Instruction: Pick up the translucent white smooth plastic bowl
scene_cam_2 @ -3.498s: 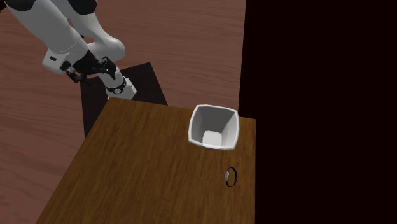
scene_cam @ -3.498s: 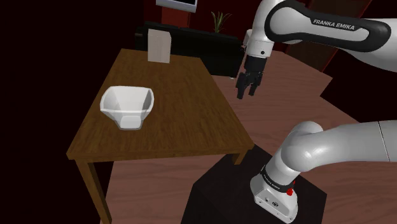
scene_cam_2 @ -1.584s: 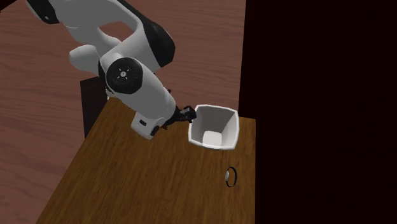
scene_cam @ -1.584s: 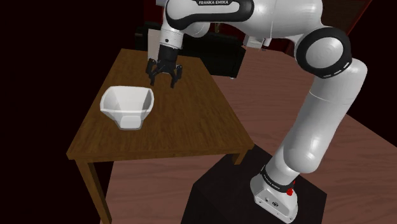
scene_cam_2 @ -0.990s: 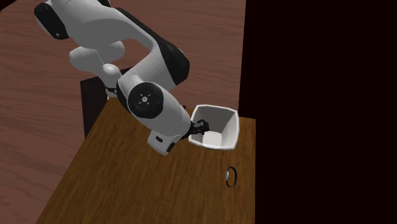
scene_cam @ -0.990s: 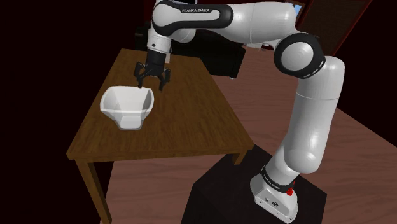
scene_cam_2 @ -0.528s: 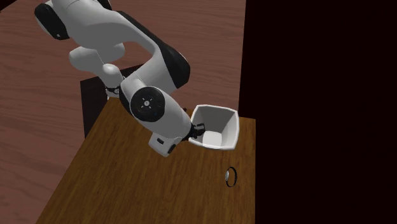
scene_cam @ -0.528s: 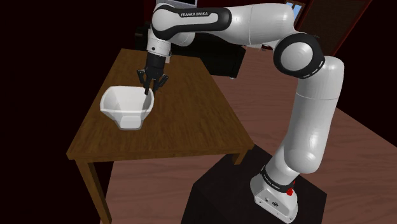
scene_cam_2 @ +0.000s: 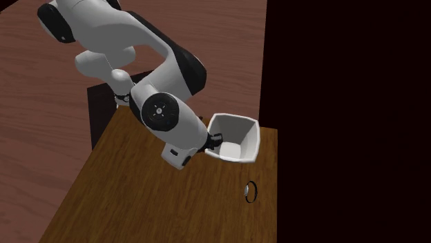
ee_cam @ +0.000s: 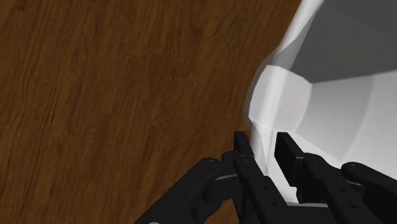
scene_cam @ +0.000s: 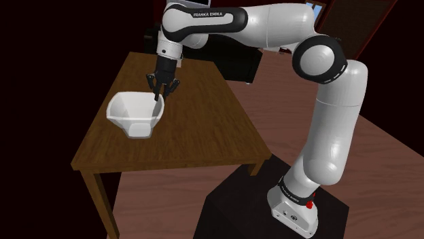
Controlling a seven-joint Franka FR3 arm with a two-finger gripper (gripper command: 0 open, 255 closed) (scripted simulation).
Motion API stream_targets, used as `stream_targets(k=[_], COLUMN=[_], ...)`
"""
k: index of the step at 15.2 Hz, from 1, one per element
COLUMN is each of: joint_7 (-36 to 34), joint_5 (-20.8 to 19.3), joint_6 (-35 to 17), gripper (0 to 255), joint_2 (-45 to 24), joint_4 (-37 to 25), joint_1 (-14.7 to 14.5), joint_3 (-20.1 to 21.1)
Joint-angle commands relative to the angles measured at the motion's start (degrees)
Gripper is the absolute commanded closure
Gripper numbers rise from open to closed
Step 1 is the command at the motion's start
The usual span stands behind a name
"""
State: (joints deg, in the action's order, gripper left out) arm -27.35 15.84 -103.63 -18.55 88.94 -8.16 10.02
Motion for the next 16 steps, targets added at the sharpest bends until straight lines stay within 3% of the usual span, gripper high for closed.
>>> stream_targets(k=[1, 16], joint_7=[-0.3, -3.0], joint_5=[-0.1, -0.5], joint_6=[1.1, 10.8], gripper=[255, 255], joint_2=[0.1, -0.1], joint_4=[-0.9, -11.2], joint_1=[0.0, 0.1], joint_3=[0.0, 0.1])
